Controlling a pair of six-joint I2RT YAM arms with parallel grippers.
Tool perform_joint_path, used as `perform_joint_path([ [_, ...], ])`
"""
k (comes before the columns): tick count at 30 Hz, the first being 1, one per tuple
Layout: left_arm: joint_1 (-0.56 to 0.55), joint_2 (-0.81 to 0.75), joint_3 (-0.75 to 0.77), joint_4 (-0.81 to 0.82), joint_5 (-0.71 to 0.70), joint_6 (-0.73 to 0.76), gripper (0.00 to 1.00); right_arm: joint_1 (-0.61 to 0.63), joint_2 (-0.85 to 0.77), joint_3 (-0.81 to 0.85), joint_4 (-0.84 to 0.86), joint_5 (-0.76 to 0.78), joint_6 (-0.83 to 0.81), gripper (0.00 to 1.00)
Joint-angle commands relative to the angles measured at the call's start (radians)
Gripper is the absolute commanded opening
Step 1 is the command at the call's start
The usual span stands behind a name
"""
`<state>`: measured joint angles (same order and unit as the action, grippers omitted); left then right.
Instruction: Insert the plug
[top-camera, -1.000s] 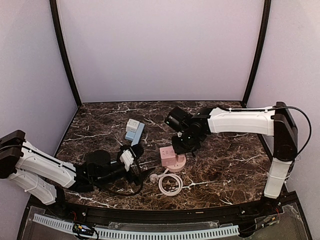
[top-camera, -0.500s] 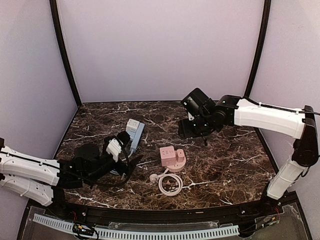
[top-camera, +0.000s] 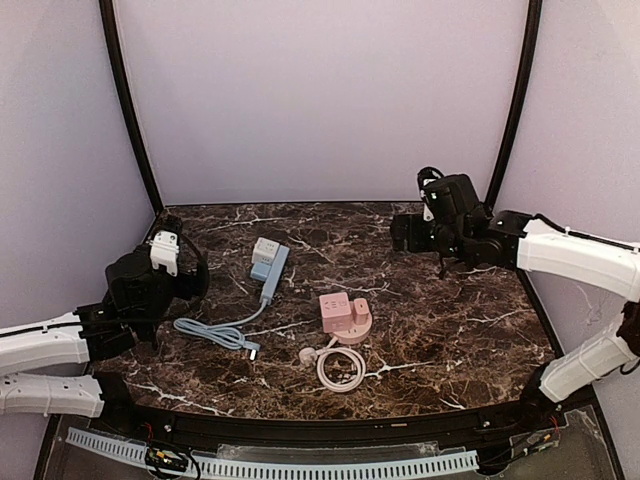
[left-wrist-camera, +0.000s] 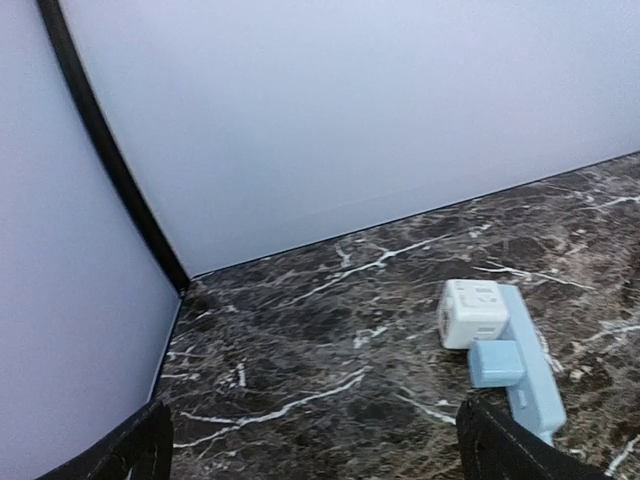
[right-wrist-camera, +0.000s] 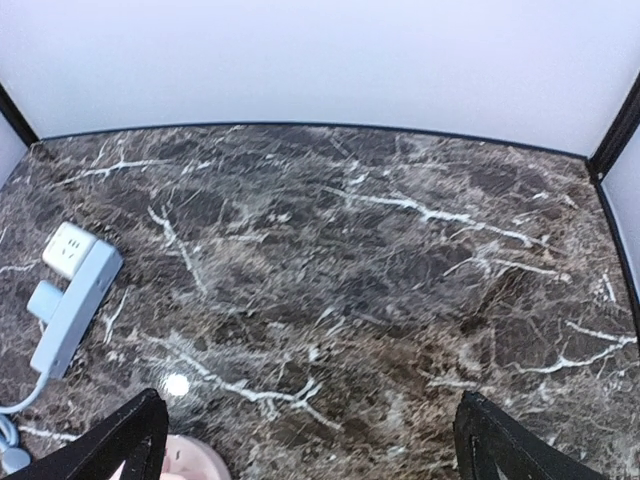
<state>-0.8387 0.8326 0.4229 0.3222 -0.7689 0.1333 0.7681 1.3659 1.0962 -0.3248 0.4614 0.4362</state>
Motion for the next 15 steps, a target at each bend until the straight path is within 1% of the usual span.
perform_joint_path([
  [1, 0.170, -0.043, -0.051, -0.013, -0.029, -0.029, 0.99, -0.080, -0.065, -0.115, 0.227, 0.103, -0.078, 0.99],
  [2, 0.232, -0.044, -0.058, -0.002, -0.029, -0.031, 0.99, -0.109, -0.076, -0.133, 0.237, 0.100, -0.075, 0.99],
  [3, 0.261, -0.045, -0.073, 0.022, -0.027, -0.032, 0.99, -0.139, -0.085, -0.156, 0.252, 0.086, -0.076, 0.99],
  [4, 0.324, -0.042, -0.081, 0.038, -0.025, -0.033, 0.99, -0.169, -0.093, -0.173, 0.264, 0.080, -0.076, 0.99],
  [8, 0.490, -0.008, -0.114, 0.091, 0.014, -0.067, 0.99, -0.254, -0.135, -0.271, 0.353, 0.092, -0.125, 0.99],
  [10, 0.547, 0.026, -0.144, 0.153, 0.043, -0.055, 0.99, -0.283, -0.167, -0.337, 0.413, 0.111, -0.166, 0.99],
  [11, 0.563, 0.059, -0.156, 0.230, 0.070, -0.043, 0.99, -0.300, -0.178, -0.366, 0.440, 0.116, -0.170, 0.99],
  [13, 0.611, 0.121, -0.181, 0.313, 0.109, -0.035, 0.99, -0.346, -0.192, -0.420, 0.478, 0.107, -0.154, 0.99],
  [15, 0.655, 0.189, -0.179, 0.346, 0.134, -0.061, 0.99, -0.401, -0.194, -0.465, 0.520, 0.072, -0.150, 0.99],
])
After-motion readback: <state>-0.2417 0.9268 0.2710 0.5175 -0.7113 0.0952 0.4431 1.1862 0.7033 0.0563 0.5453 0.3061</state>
